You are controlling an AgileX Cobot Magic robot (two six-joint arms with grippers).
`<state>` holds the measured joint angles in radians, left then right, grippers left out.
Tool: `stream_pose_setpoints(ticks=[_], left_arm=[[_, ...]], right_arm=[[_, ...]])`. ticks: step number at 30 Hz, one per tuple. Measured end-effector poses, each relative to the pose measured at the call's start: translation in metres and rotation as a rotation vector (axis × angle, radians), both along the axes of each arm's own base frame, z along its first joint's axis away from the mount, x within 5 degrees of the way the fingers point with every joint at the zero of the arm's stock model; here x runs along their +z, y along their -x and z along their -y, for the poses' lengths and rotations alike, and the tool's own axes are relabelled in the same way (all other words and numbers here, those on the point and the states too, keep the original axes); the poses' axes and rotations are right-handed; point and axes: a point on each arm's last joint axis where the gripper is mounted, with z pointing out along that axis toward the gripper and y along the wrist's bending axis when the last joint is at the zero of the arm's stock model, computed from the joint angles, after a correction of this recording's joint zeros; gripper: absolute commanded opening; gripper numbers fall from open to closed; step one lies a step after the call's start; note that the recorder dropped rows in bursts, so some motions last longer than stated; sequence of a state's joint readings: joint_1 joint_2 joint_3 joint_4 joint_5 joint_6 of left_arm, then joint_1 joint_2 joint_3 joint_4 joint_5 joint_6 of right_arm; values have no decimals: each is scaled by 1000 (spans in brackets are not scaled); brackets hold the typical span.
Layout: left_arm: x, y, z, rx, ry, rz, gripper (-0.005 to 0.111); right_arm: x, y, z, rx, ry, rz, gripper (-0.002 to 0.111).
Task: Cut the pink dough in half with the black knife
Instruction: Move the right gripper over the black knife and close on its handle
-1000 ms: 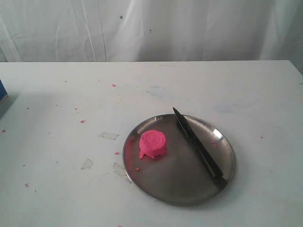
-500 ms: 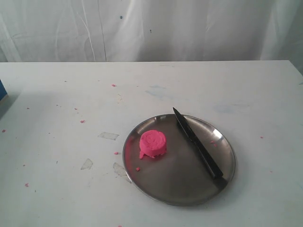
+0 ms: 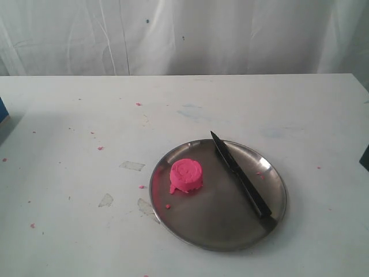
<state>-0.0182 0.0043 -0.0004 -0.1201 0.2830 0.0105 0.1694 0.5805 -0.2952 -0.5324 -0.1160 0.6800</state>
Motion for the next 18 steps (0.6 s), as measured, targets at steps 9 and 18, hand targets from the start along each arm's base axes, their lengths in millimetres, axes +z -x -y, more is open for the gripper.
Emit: stream_pose_setpoints(ticks=[9,18], left_arm=[[0,0,0,0,0,0,0],[0,0,0,0,0,0,0]], right_arm=[[-38,-45,1,-122,45,-434,0],[-76,-90,-45,93,332,-934,0]])
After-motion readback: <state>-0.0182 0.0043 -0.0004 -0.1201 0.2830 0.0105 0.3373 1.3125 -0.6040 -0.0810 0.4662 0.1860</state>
